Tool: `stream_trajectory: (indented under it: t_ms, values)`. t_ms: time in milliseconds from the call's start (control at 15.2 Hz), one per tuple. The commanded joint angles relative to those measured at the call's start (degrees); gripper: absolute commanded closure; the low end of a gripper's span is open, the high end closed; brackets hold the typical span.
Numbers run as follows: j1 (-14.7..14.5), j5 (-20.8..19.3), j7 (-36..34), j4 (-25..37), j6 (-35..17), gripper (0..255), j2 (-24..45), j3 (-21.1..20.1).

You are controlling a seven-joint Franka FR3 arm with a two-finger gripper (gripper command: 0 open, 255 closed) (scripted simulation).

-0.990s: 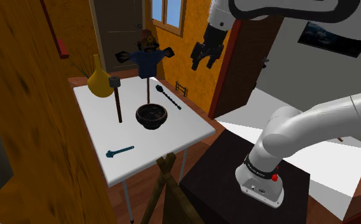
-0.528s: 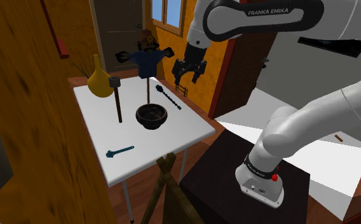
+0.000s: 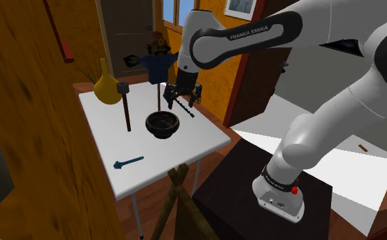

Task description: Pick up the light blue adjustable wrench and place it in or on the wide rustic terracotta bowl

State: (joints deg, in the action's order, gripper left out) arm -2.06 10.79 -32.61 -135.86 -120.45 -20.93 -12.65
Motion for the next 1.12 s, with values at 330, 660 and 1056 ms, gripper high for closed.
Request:
stream_trajectory:
  t_ms: [330,660,1056]
  values:
    - [-0.79,0.52,-9.47,3.68,-8.24,0,13.66,-4.41]
    - [-1.90,-0.89,-16.42,8.71,-12.96,0,24.65,-6.26]
    - [-4.68,-3.21,-24.25,17.05,-16.83,0,38.22,-6.38]
